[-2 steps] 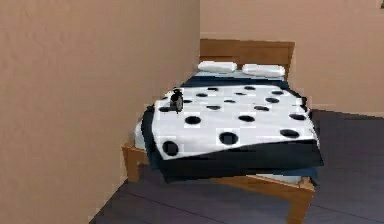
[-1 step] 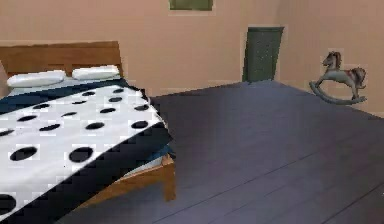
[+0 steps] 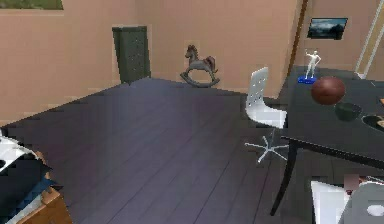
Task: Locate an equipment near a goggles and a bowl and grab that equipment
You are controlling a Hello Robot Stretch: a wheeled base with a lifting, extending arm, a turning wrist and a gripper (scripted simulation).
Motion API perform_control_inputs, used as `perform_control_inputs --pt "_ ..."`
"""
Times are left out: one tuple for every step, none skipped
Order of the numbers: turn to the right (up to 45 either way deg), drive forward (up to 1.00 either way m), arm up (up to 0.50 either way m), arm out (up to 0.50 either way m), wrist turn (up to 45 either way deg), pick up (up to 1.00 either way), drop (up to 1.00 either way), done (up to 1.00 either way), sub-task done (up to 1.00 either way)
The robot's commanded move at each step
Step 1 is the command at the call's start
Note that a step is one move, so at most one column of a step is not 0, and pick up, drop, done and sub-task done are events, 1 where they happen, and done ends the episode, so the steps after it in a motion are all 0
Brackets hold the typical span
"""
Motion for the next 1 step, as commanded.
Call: perform_control_inputs --pt "0.0 0.75 0.00 0.00 0.0 0.00 0.00 0.00 0.00"
